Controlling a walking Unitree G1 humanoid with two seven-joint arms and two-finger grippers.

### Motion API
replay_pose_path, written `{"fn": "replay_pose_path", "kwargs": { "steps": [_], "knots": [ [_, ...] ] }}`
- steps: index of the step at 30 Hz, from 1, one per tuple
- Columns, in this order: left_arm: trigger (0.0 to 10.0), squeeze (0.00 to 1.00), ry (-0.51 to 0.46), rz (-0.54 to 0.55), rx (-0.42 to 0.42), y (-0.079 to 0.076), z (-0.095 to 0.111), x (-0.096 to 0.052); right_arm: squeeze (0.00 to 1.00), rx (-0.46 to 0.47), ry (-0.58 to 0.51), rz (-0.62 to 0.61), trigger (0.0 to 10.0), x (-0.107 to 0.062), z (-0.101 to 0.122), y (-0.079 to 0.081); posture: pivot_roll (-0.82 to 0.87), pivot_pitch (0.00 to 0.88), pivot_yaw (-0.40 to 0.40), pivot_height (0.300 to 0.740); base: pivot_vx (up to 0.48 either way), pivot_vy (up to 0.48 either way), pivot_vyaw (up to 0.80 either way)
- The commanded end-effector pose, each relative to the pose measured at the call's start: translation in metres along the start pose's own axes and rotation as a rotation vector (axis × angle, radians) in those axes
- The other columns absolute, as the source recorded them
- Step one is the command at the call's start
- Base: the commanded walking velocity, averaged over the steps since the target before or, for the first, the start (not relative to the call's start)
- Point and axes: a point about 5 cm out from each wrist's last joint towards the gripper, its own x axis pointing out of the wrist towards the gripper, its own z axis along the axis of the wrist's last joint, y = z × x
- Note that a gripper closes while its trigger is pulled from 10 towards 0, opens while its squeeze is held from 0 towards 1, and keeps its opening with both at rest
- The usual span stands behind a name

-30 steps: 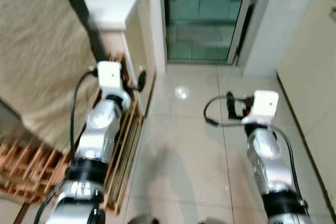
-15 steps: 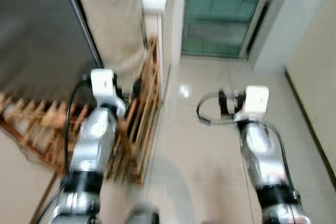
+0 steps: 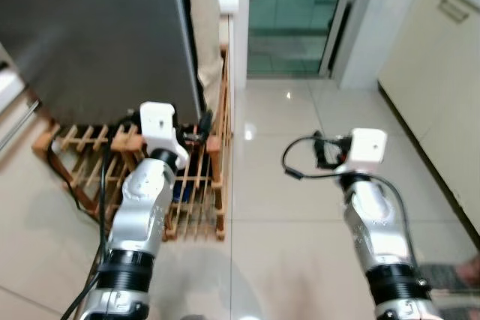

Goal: Restocking fridge

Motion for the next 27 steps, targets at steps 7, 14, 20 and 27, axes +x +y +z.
{"fn": "replay_pose_path", "kwargs": {
  "steps": [7,14,20,27],
  "knots": [
    [10.0,0.0,-0.068,0.078,0.086,0.017,0.036,-0.045,0.0,-0.043,-0.105,-0.025,10.0,-0.043,0.032,-0.015,0.0,0.0,0.012,0.74,0.0,0.0,0.0],
    [10.0,0.0,-0.039,0.016,0.006,0.002,0.023,-0.081,0.0,-0.101,-0.019,0.013,10.0,-0.09,0.012,-0.024,0.0,0.0,-0.023,0.74,0.104,0.0,0.0],
    [10.0,0.0,-0.032,0.014,0.01,-0.006,0.026,-0.073,0.0,-0.094,-0.011,0.018,10.0,-0.072,0.012,-0.021,-0.02,0.0,-0.022,0.74,0.476,0.0,0.0],
    [10.0,0.0,-0.056,-0.08,0.028,-0.02,0.032,-0.071,0.0,-0.11,0.021,0.006,10.0,-0.068,0.01,-0.03,-0.03,0.0,-0.008,0.74,0.472,0.0,0.0]
  ]
}}
